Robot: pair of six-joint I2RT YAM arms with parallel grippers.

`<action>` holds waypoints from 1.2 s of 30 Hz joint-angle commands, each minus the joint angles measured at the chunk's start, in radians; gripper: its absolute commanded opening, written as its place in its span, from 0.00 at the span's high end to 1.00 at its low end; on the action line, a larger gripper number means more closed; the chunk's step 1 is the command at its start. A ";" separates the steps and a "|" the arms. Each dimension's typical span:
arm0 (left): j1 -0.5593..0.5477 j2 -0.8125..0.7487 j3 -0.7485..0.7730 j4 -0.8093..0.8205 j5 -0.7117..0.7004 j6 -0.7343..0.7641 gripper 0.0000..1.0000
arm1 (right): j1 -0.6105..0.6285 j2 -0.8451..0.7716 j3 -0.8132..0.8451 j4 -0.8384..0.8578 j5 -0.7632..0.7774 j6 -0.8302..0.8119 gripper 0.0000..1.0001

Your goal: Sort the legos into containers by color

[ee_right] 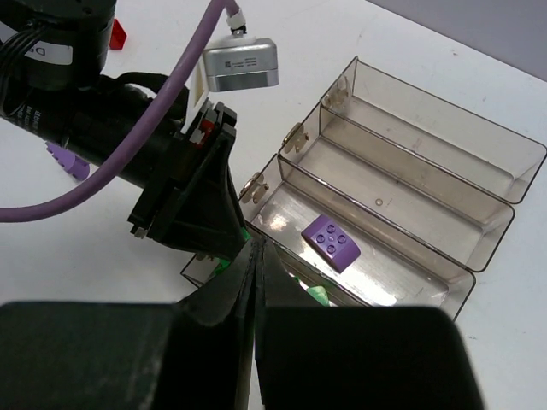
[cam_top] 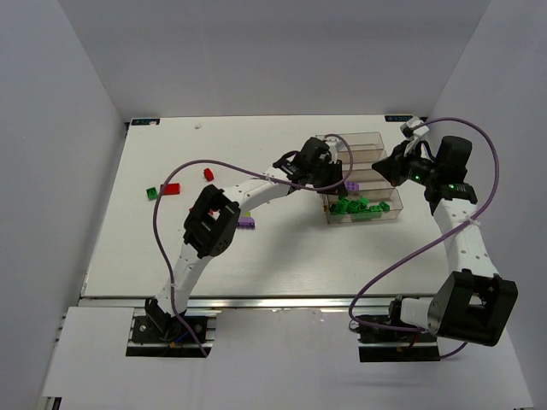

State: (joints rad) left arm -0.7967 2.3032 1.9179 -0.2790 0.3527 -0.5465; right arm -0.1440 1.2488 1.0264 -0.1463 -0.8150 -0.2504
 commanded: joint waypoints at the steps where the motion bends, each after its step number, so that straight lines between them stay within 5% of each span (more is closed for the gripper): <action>1: -0.019 0.005 0.088 -0.057 -0.023 0.016 0.69 | -0.006 -0.020 -0.005 0.025 -0.021 -0.007 1.00; 3: -0.027 0.025 0.107 -0.075 -0.029 0.014 0.58 | -0.006 -0.019 -0.003 0.021 -0.021 -0.013 1.00; 9: -0.035 0.029 0.118 -0.066 -0.026 0.003 0.46 | -0.006 -0.008 0.011 -0.015 -0.039 -0.041 1.00; 29: -0.030 -0.033 0.122 -0.138 -0.081 0.071 0.41 | -0.006 0.014 0.069 -0.093 -0.098 -0.090 0.82; 30: -0.027 -0.042 0.121 -0.141 -0.102 0.072 0.47 | -0.006 0.014 0.069 -0.096 -0.101 -0.092 0.78; 32: -0.015 -0.066 0.098 -0.138 -0.122 0.066 0.61 | -0.005 0.014 0.069 -0.108 -0.128 -0.114 0.55; 33: 0.006 -0.106 0.081 -0.134 -0.135 0.060 0.82 | -0.003 0.014 0.069 -0.116 -0.141 -0.128 0.41; 34: 0.022 -0.132 0.057 -0.126 -0.153 0.050 0.89 | -0.002 0.014 0.066 -0.137 -0.185 -0.151 0.14; 36: 0.072 -0.245 -0.061 -0.083 -0.170 0.022 0.96 | 0.009 0.005 0.049 -0.151 -0.239 -0.237 0.11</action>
State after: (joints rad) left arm -0.8009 2.2696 1.9377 -0.4000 0.2390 -0.5018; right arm -0.1432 1.2594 1.0546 -0.2649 -0.9478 -0.3885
